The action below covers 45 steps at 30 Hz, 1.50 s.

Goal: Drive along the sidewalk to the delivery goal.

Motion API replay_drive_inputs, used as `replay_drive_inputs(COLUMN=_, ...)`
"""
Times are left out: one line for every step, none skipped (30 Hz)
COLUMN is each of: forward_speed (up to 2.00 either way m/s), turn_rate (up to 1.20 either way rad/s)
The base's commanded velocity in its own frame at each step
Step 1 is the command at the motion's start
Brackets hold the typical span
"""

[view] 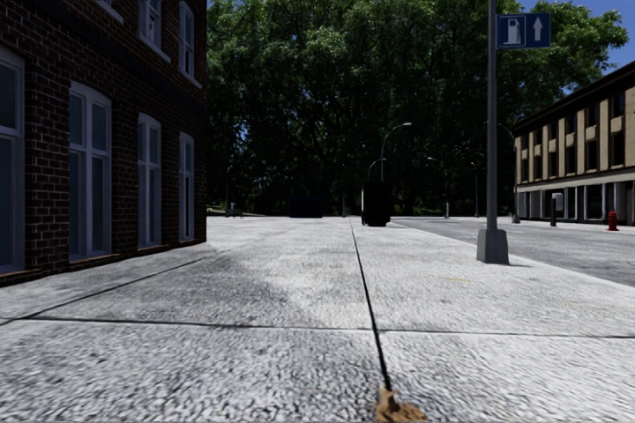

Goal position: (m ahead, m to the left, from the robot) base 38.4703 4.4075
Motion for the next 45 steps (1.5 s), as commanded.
replay_drive_inputs(forward_speed=2.00, turn_rate=0.00)
replay_drive_inputs(forward_speed=2.00, turn_rate=0.00)
replay_drive_inputs(forward_speed=2.00, turn_rate=0.00)
replay_drive_inputs(forward_speed=2.00, turn_rate=0.00)
replay_drive_inputs(forward_speed=2.00, turn_rate=0.00)
replay_drive_inputs(forward_speed=2.00, turn_rate=0.00)
replay_drive_inputs(forward_speed=2.00, turn_rate=0.00)
replay_drive_inputs(forward_speed=2.00, turn_rate=0.00)
replay_drive_inputs(forward_speed=2.00, turn_rate=0.00)
replay_drive_inputs(forward_speed=2.00, turn_rate=0.00)
replay_drive_inputs(forward_speed=2.00, turn_rate=0.00)
replay_drive_inputs(forward_speed=2.00, turn_rate=0.00)
replay_drive_inputs(forward_speed=2.00, turn_rate=0.00)
replay_drive_inputs(forward_speed=2.00, turn_rate=0.00)
replay_drive_inputs(forward_speed=2.00, turn_rate=0.00)
replay_drive_inputs(forward_speed=2.00, turn_rate=0.00)
replay_drive_inputs(forward_speed=2.00, turn_rate=0.00)
replay_drive_inputs(forward_speed=2.00, turn_rate=0.00)
replay_drive_inputs(forward_speed=2.00, turn_rate=0.00)
replay_drive_inputs(forward_speed=2.00, turn_rate=0.00)
replay_drive_inputs(forward_speed=2.00, turn_rate=0.00)
replay_drive_inputs(forward_speed=2.00, turn_rate=0.00)
replay_drive_inputs(forward_speed=2.00, turn_rate=0.00)
replay_drive_inputs(forward_speed=2.00, turn_rate=0.00)
replay_drive_inputs(forward_speed=2.00, turn_rate=0.00)
replay_drive_inputs(forward_speed=2.00, turn_rate=0.00)
replay_drive_inputs(forward_speed=2.00, turn_rate=0.00)
replay_drive_inputs(forward_speed=2.00, turn_rate=0.00)
replay_drive_inputs(forward_speed=2.00, turn_rate=0.00)
replay_drive_inputs(forward_speed=2.00, turn_rate=0.00)
replay_drive_inputs(forward_speed=2.00, turn_rate=0.00)
replay_drive_inputs(forward_speed=2.00, turn_rate=0.00)
replay_drive_inputs(forward_speed=2.00, turn_rate=0.00)
replay_drive_inputs(forward_speed=2.00, turn_rate=0.00)
replay_drive_inputs(forward_speed=2.00, turn_rate=0.00)
replay_drive_inputs(forward_speed=2.00, turn_rate=0.00)
replay_drive_inputs(forward_speed=2.00, turn_rate=0.00)
replay_drive_inputs(forward_speed=2.00, turn_rate=0.00)
replay_drive_inputs(forward_speed=2.00, turn_rate=0.00)
replay_drive_inputs(forward_speed=2.00, turn_rate=0.00)
replay_drive_inputs(forward_speed=2.00, turn_rate=0.00)
replay_drive_inputs(forward_speed=2.00, turn_rate=0.00)
replay_drive_inputs(forward_speed=2.00, turn_rate=0.00)
replay_drive_inputs(forward_speed=2.00, turn_rate=0.00)
replay_drive_inputs(forward_speed=2.00, turn_rate=0.00)
